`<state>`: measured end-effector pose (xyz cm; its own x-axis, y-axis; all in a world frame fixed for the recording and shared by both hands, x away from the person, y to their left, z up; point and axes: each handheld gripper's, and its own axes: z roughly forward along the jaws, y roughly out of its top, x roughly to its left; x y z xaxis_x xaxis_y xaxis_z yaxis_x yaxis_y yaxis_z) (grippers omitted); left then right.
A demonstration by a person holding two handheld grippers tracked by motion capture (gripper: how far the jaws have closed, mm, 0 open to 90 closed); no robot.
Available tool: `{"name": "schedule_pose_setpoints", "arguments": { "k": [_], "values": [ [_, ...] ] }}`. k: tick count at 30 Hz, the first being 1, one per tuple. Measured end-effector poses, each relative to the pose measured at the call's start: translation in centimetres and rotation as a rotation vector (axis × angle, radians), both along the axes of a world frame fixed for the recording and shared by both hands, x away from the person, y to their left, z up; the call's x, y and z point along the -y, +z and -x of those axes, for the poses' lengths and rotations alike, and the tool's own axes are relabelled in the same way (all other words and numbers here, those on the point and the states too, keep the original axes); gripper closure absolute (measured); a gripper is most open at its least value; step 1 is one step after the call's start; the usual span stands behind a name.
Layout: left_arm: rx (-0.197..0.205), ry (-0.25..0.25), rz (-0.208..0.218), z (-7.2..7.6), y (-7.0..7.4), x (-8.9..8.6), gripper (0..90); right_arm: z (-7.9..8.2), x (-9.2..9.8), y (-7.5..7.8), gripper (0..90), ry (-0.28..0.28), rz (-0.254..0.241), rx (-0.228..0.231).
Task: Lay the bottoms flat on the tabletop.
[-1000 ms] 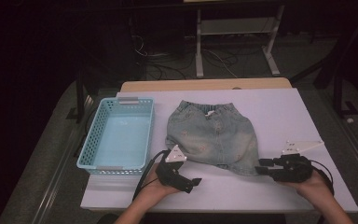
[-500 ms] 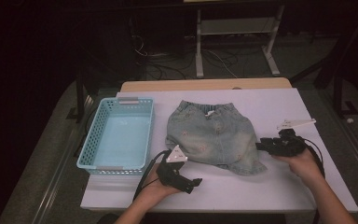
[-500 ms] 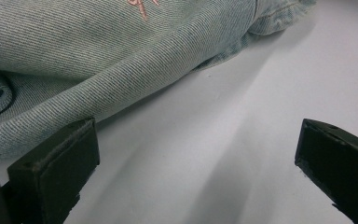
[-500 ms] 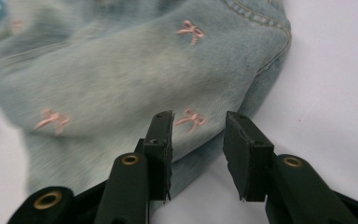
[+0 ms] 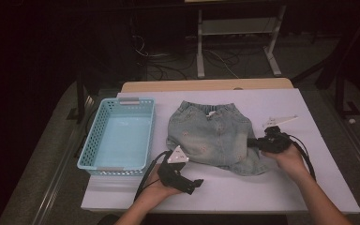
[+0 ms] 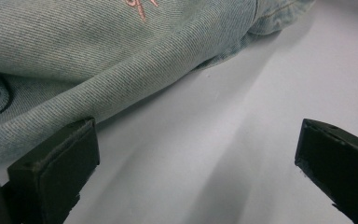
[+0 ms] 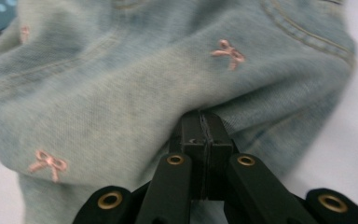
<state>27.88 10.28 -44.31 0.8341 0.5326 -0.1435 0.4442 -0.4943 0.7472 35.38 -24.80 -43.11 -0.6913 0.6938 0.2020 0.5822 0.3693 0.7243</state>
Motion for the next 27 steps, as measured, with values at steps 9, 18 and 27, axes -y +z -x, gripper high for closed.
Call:
{"name": "schedule_pose_setpoints", "arguments": {
  "k": [9,18,27],
  "values": [
    [0.0,0.003,0.003,0.0,0.0,-0.1,0.0,-0.6,-3.6,-1.7,87.6,0.077,0.091,-0.012],
    [0.004,0.0,0.003,0.0,0.1,-0.1,0.0,0.2,-0.9,0.7,68.4,0.008,0.009,0.045],
    [0.004,-0.001,0.002,0.0,0.1,0.0,0.0,-0.1,0.0,-0.7,60.9,-0.05,0.066,0.015]
  ]
}}
